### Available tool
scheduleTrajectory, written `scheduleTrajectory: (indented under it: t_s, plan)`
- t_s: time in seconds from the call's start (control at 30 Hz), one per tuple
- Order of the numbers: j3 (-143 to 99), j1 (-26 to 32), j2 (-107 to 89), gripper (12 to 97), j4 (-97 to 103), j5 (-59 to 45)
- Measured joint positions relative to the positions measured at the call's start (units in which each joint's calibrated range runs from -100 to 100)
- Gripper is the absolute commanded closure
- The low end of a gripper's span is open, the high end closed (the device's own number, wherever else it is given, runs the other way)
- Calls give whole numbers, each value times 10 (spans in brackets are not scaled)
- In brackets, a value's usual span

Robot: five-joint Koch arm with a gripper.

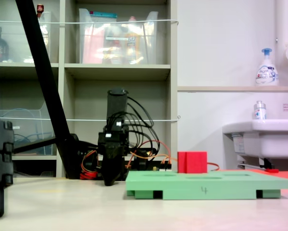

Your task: Put the cross columnar block into the corresponding hole

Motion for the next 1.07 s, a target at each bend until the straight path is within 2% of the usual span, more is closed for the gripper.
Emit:
scheduleTrajectory:
  t_s: [0.13, 0.27, 1.07]
  plan:
    - [1, 0, -1, 624, -25, 0]
    - [1, -1, -3, 595, -29, 0]
    - [1, -4, -3, 595, -29, 0]
